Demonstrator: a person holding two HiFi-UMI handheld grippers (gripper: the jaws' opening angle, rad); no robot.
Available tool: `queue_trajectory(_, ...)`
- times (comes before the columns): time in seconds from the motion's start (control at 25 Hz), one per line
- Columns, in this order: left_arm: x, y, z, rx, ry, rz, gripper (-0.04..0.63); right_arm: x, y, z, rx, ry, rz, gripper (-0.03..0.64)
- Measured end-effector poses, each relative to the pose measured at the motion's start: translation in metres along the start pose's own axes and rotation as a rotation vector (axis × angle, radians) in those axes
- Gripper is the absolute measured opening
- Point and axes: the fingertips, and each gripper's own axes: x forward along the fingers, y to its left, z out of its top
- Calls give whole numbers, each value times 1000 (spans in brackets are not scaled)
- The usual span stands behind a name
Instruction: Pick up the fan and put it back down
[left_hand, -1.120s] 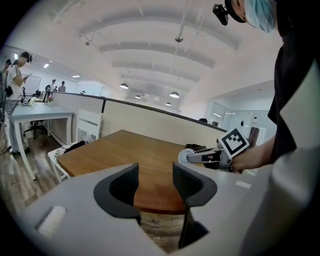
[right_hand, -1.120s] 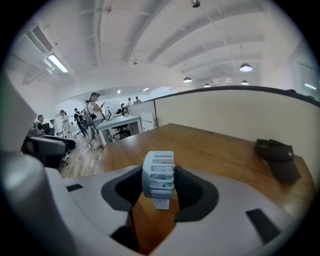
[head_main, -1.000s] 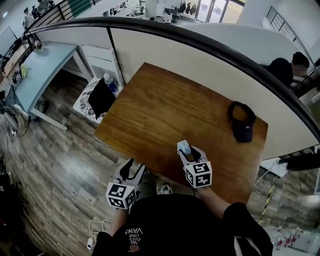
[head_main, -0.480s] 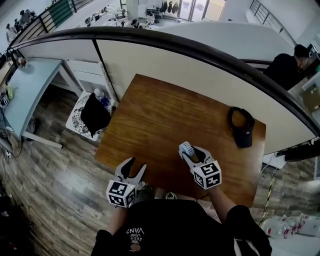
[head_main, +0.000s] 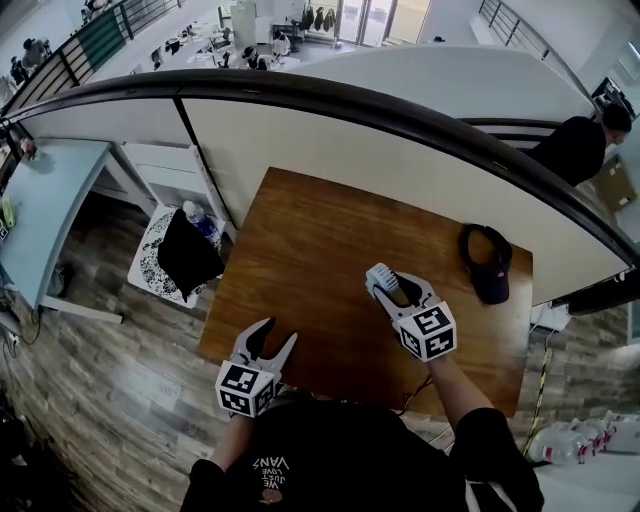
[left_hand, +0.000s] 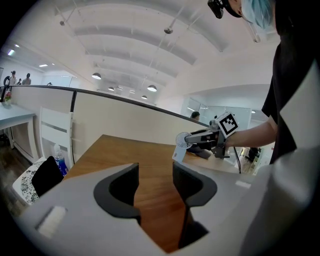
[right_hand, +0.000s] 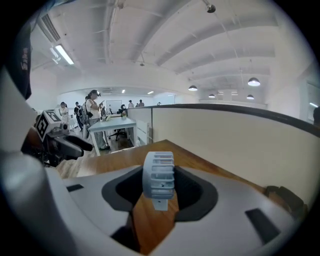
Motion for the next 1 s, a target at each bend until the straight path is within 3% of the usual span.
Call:
queue_trajectory(0.52,24,48,10,17,9,-94,199,57,-37,68,-162,-37,-10,183)
queue_trajectory(1.0,29,78,6,18,21,-102,199,129,-70,112,-165,-97,94,181)
